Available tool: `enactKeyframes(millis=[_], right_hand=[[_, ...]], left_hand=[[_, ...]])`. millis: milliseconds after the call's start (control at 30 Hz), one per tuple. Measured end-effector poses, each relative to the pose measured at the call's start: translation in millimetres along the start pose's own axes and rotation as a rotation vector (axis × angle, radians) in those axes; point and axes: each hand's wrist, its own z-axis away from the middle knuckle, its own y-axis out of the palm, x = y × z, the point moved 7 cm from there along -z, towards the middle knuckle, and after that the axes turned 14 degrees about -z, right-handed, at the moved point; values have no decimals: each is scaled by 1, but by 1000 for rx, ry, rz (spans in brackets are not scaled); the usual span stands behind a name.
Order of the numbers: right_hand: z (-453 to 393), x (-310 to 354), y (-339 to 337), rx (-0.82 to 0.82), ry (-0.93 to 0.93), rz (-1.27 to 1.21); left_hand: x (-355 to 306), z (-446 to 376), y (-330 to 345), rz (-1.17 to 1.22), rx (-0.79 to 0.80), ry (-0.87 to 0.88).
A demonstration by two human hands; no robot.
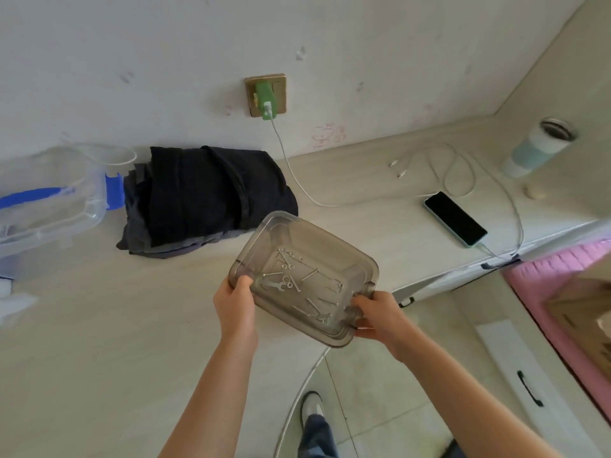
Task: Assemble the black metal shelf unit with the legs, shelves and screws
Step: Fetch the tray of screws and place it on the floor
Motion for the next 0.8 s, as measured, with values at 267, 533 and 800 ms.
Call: enactKeyframes(millis=[267,533,800], right_hand=[[49,-23,-115,-214,-63,-129],[132,-104,-240,-464,-100,-315],[236,-230,-339,-607,-107,-497]], left_hand=[[7,82,87,-158,166,169],[64,192,163,-270,418,229],[162,328,182,-415,634,256]])
